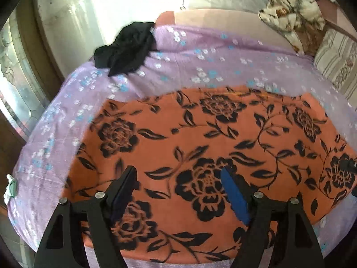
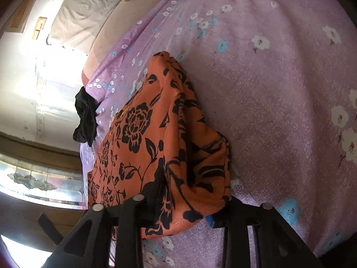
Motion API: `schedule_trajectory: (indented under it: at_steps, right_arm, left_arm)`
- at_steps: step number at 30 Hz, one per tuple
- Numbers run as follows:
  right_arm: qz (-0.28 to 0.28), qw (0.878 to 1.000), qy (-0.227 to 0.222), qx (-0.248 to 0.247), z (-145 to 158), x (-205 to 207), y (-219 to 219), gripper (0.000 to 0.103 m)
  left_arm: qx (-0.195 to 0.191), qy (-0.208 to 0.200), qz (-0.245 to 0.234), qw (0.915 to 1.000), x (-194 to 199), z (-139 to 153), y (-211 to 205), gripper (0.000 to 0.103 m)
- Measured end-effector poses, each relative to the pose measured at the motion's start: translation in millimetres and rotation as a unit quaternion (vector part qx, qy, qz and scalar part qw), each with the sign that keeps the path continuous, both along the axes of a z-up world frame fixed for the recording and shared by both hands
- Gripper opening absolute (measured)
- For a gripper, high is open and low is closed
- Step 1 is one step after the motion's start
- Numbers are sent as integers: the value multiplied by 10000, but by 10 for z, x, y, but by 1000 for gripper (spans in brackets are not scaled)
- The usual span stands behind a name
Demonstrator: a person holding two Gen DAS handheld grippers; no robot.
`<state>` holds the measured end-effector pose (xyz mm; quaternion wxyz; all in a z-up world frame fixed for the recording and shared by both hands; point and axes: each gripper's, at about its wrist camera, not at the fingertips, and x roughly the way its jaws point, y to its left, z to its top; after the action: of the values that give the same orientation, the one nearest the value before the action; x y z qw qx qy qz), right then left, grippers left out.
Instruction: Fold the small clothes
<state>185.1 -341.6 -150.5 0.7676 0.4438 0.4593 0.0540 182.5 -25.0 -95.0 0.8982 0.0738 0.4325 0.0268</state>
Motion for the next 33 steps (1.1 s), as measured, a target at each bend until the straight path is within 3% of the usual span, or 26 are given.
schedule_trajectory:
  at_steps: [2,3,4,5,8,11,14,17,20,23,24,26,29,33]
  right_arm:
    - [55,9998,-72,-189,32,30,45,51]
    - [103,9995,-53,-282,44,49,65,46]
    - [138,9991,16,-400,55,74,72,17]
    - [182,9989,31,-425,76,97,80,10]
    - [311,9948,-193,-952,347,134,229,10]
    - [625,9838,-745,-1506,863,193,585,9]
    - [1247,9597,-1405,-2089,1412,251,1296,9]
    - [2004,9328,-1841,-2365,1651,281,2054,9]
    - [2910,8996,-1768,-2736,1457,316,3018,10]
    - [3710,8797,-1095,-2766,810,434,3665,10]
    - [3856,8780,-801,-2719,604,462,3757,10]
    - [3749,8836,-810,-2687,536,442,3777,10]
    - [3730,8850,-1008,-2598,776,420,3716,10]
    - [3337,9029,-1452,-2287,1162,386,3659,10]
  left_arm:
    - [254,408,-132,9988,80,-317,-80,82]
    - [234,218,-115,9994,84,-296,-73,83]
    - [192,263,-115,9994,87,-276,-63,83]
    - [26,355,-120,9993,100,-234,-21,82]
    - [-387,344,-36,9987,88,-124,180,82]
    - [-886,-85,437,9951,-119,147,671,82]
    - [-1090,-541,930,9882,-404,370,1194,82]
    - [-1064,-918,1589,9773,-722,489,1726,82]
    - [-1101,-1042,2163,9645,-838,413,2173,82]
    - [-1299,-835,2435,9575,-869,251,2386,82]
    - [-1393,-758,2474,9559,-875,205,2402,82]
    - [-1499,-738,2445,9551,-893,191,2412,82]
    - [-1504,-870,2385,9555,-917,215,2410,82]
    - [-1658,-912,2422,9516,-1014,237,2473,82]
